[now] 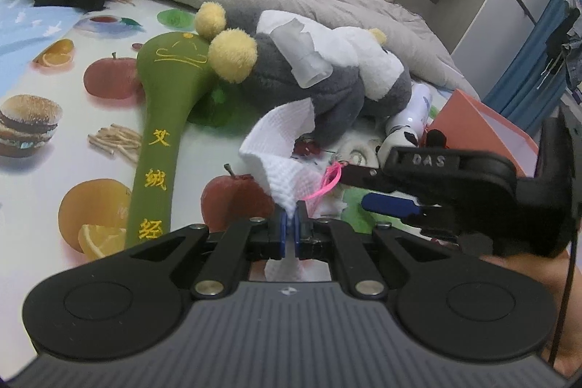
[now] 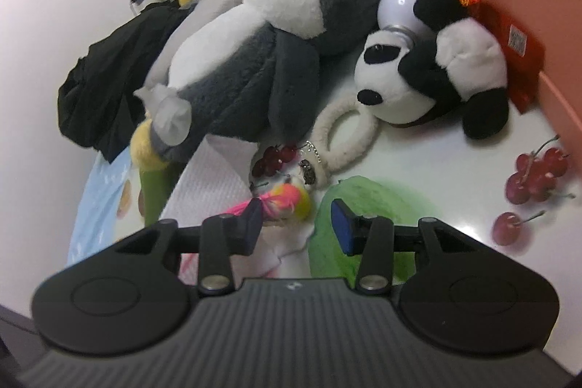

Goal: Organize soft objects

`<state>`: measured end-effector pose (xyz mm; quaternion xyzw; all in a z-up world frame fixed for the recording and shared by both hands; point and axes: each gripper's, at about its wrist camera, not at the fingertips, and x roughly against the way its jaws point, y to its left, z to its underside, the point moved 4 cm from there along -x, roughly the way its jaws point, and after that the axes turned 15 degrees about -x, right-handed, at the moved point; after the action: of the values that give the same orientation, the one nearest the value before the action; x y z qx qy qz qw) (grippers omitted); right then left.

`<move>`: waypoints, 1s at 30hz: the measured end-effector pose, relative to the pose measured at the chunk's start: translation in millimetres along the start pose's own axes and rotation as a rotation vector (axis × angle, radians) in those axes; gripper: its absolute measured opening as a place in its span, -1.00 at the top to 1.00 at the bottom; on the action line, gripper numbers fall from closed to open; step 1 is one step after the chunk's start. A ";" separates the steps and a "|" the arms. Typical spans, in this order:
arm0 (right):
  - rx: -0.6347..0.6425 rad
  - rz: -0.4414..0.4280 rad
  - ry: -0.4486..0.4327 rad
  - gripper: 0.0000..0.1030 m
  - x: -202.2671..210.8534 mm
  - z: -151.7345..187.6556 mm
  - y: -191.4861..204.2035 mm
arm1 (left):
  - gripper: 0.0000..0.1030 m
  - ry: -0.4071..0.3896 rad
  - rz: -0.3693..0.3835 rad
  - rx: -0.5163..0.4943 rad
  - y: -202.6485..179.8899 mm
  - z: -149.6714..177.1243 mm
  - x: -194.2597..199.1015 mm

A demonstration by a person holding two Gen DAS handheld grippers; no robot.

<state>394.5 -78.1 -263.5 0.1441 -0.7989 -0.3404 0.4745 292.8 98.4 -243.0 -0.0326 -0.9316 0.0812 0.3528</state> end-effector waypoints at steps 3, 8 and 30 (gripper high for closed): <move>-0.032 -0.006 0.015 0.12 -9.9 -1.6 0.4 | 0.90 0.009 0.006 -0.003 -0.4 2.4 -2.1; -0.098 -0.053 0.024 0.11 -15.0 -3.0 1.8 | 0.90 0.023 0.006 0.001 0.7 7.5 -3.6; 0.158 0.037 -0.021 0.45 -3.4 12.7 49.3 | 0.90 0.074 0.037 0.059 -4.9 25.9 8.9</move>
<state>389.8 -35.2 -236.2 0.1628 -0.8308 -0.2689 0.4593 269.1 91.4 -255.4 -0.0425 -0.9144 0.1139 0.3861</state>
